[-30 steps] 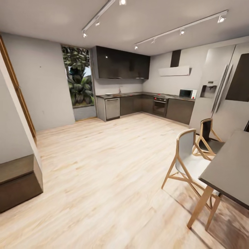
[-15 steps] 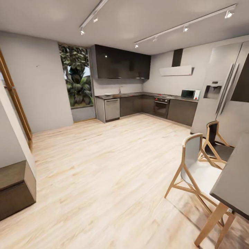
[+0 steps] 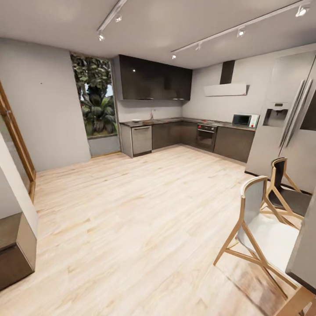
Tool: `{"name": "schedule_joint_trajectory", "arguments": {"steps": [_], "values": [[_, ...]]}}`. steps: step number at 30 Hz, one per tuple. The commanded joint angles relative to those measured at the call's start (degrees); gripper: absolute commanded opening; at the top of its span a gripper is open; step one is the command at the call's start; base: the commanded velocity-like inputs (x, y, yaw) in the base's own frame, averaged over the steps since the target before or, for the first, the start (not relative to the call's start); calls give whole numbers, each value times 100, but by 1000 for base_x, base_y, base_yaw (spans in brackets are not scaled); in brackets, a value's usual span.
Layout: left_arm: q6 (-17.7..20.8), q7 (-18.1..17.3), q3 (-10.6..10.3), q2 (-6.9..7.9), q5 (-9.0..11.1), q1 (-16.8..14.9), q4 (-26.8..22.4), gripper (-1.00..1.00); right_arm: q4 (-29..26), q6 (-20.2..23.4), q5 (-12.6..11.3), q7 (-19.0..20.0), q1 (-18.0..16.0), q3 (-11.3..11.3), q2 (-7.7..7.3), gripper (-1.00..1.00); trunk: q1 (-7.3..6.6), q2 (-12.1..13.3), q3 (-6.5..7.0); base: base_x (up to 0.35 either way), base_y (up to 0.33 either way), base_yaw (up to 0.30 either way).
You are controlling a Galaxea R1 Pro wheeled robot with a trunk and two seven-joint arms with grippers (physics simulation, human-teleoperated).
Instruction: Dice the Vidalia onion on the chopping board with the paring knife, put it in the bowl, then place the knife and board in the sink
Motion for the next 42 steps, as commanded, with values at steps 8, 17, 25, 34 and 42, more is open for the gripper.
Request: {"name": "schedule_joint_trajectory", "arguments": {"steps": [8, 17, 25, 34, 42], "values": [[-14, -3, 7, -1, 13, -2, 0, 100, 5, -16, 0, -17, -3, 3, 2, 100, 3, -2, -5, 345, 0, 0], [-14, -3, 6, -1, 13, -3, 0, 100, 4, -16, 0, -17, -3, 2, 2, 100, 3, -2, -5, 345, 0, 0], [-14, -3, 7, -1, 13, -2, 0, 100, 5, -16, 0, -17, -3, 2, 2, 100, 3, -2, -5, 345, 0, 0], [-14, -3, 5, -1, 13, -3, 0, 100, 5, -18, 0, -17, -3, 3, 2, 100, 3, -2, -5, 345, 0, 0], [-14, -3, 5, 3, 13, -2, 0, 100, 4, -22, 0, -17, -3, 3, 2, 100, 3, -2, -5, 345, 0, 0]]}}
